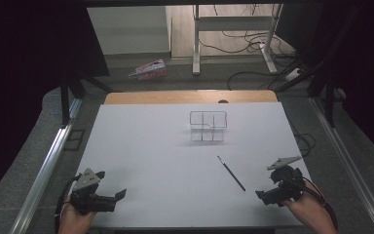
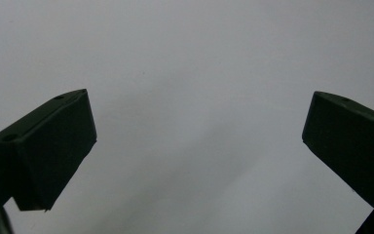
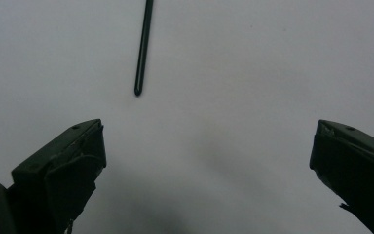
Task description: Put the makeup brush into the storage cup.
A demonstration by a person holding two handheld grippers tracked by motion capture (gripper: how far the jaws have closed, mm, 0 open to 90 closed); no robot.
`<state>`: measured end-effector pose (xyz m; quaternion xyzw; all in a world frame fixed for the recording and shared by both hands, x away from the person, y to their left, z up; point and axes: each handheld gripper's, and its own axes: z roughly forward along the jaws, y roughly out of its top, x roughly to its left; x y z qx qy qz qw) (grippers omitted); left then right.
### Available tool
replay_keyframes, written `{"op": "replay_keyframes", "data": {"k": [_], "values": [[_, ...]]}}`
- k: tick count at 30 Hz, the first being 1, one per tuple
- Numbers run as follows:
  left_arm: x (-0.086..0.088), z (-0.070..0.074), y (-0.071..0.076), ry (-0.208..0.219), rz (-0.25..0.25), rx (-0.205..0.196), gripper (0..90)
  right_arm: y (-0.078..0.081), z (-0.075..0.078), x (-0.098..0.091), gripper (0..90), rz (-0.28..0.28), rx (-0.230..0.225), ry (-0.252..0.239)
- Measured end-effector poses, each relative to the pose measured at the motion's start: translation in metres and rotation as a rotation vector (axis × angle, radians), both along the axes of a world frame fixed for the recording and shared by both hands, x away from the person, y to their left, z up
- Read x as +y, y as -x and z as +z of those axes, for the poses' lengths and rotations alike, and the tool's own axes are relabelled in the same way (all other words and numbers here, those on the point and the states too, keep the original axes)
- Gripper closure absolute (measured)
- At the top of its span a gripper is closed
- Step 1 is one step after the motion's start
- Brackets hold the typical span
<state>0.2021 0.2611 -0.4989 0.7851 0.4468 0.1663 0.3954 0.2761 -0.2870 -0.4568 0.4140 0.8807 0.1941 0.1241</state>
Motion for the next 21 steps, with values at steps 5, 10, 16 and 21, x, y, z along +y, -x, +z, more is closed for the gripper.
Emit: {"op": "replay_keyframes", "data": {"k": [5,10,16,21], "values": [[0.0,0.0,0.0,0.0,-0.001,0.001,0.0,-0.003,0.001,0.001,0.0,-0.018,0.02,0.019],[0.0,0.0,0.0,-0.001,-0.001,0.001,0.0,-0.006,0.0,0.004,0.0,-0.022,0.025,0.023],[0.0,0.0,0.0,-0.001,-0.001,0.002,0.0,-0.013,-0.001,0.013,0.0,-0.025,0.02,0.004],[-0.001,-0.001,0.0,-0.005,-0.004,0.007,0.0,-0.02,0.0,0.022,0.0,-0.012,0.012,-0.004]]}}
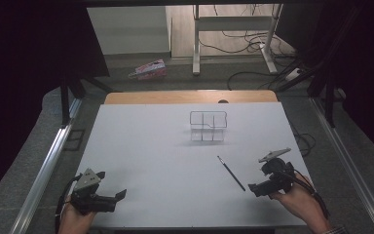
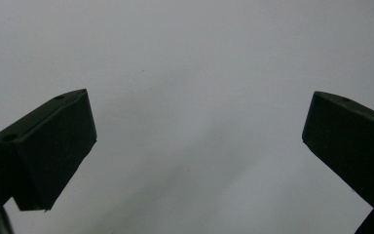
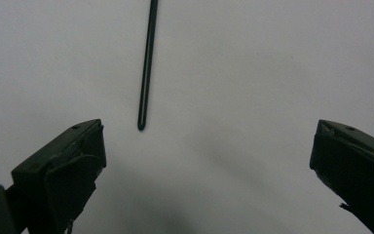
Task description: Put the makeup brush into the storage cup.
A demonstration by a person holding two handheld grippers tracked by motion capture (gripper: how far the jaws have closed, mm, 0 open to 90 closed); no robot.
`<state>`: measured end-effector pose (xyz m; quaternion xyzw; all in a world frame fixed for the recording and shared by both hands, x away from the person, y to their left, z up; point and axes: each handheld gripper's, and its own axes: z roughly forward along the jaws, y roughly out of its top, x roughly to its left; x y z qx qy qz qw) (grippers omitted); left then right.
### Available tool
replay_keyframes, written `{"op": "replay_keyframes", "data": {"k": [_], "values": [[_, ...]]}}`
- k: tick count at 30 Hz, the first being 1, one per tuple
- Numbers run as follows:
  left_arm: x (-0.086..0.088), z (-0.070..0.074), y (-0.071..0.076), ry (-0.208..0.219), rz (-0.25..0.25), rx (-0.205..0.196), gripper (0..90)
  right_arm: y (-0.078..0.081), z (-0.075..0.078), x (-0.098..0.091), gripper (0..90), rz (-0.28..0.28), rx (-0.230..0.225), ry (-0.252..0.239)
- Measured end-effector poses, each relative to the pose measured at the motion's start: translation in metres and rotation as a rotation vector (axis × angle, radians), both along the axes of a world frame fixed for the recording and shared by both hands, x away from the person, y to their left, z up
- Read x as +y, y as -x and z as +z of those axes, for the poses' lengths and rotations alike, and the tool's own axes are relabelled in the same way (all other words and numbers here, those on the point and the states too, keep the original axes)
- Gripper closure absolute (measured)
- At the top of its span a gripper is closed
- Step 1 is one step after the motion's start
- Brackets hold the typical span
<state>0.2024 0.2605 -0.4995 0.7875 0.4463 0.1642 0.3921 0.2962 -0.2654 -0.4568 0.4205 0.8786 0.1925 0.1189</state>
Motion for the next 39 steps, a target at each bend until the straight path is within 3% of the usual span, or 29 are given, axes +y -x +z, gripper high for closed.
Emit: {"op": "replay_keyframes", "data": {"k": [20,39], "values": [[-0.002,-0.001,-0.001,-0.021,-0.008,0.011,0.0,-0.028,-0.006,0.026,0.3,0.025,-0.012,-0.047],[-0.003,-0.002,-0.001,-0.027,-0.01,0.013,0.0,-0.05,-0.011,0.05,3.1,0.046,-0.016,-0.046]]}}
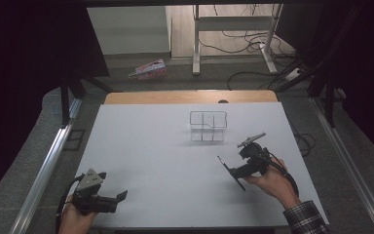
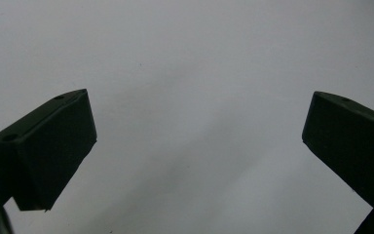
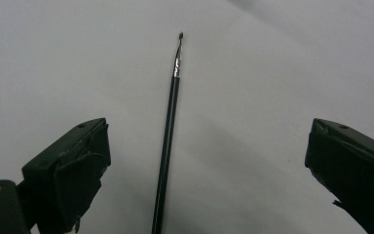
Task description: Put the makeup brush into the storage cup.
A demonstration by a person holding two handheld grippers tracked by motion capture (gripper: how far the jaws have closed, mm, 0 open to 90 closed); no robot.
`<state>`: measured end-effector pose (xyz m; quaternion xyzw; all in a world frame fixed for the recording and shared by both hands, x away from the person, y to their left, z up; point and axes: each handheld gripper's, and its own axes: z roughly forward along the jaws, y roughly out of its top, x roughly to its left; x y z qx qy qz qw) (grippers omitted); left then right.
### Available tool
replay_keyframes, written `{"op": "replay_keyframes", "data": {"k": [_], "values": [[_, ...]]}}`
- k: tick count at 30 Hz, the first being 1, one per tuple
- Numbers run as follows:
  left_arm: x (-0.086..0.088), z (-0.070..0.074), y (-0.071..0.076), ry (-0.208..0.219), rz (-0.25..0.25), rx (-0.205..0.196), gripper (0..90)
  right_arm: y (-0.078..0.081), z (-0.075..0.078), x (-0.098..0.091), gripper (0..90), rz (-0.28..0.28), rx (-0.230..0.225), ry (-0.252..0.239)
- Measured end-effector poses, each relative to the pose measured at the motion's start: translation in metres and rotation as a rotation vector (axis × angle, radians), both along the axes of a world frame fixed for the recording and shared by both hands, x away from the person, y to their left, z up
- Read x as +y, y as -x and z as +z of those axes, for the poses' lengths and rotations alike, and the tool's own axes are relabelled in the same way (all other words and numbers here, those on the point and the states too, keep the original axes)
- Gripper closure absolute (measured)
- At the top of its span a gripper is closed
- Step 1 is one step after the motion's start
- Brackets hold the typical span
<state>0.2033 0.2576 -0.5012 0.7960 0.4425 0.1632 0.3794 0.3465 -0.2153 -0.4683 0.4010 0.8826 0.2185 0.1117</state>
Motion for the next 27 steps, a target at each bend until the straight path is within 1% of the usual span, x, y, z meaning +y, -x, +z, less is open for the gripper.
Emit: {"op": "replay_keyframes", "data": {"k": [7,17,27], "values": [[0.0,0.0,0.0,-0.001,-0.002,0.0,0.0,-0.008,0.0,0.008,6.1,0.009,0.004,0.001],[0.0,0.0,0.0,-0.002,-0.005,0.001,0.0,-0.018,-0.002,0.018,8.8,0.023,-0.004,0.013],[-0.001,0.0,0.0,-0.003,-0.009,0.003,0.0,-0.028,-0.002,0.033,10.9,0.04,0.0,0.015]]}}
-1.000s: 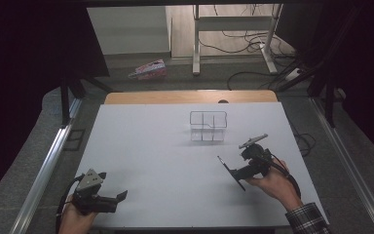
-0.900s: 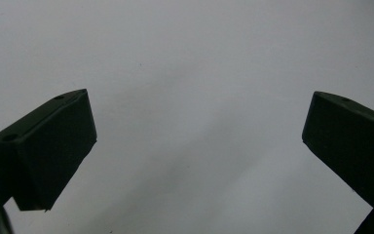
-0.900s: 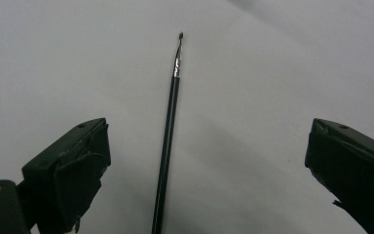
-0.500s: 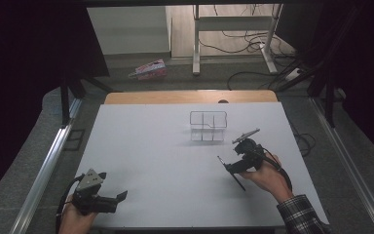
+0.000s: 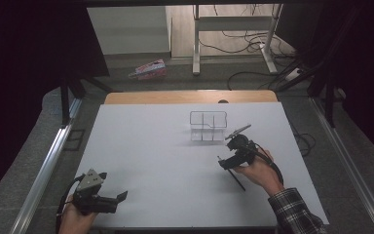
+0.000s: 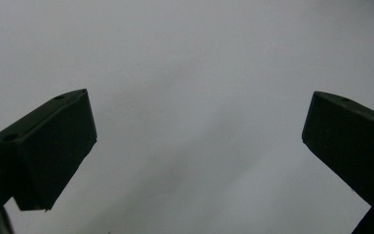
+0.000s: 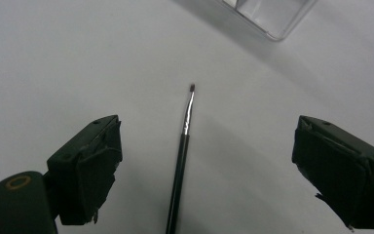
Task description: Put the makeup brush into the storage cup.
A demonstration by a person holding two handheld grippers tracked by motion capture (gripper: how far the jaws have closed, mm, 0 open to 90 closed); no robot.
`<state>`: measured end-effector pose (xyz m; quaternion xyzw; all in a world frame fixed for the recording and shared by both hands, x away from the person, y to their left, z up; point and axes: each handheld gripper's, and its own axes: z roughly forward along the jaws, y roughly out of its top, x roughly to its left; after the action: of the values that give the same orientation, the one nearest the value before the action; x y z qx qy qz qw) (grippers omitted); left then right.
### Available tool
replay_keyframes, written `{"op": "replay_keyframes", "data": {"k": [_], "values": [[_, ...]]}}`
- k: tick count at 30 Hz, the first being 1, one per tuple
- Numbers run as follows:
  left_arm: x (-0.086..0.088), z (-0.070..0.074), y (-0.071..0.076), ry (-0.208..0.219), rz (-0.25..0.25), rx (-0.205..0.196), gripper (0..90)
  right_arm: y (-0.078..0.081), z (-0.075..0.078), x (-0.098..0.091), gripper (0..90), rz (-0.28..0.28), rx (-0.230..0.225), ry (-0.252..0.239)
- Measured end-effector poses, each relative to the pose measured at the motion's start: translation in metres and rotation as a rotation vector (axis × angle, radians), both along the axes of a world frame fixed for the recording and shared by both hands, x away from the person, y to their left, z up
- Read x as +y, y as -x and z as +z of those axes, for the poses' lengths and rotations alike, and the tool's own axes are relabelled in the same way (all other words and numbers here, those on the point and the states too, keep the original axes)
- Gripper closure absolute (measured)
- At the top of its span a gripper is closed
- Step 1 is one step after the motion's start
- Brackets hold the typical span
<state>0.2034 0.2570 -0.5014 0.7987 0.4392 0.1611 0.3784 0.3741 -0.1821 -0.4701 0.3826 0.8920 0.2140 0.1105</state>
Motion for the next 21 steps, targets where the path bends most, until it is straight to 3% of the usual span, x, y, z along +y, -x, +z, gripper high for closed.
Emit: {"op": "replay_keyframes", "data": {"k": [8,21], "values": [[0.0,0.0,0.0,-0.002,-0.002,0.001,0.0,-0.005,0.0,0.011,12.2,0.009,-0.007,0.004],[-0.001,0.0,0.0,-0.004,-0.005,0.002,0.0,-0.009,-0.012,0.01,21.1,0.008,0.022,0.022]]}}
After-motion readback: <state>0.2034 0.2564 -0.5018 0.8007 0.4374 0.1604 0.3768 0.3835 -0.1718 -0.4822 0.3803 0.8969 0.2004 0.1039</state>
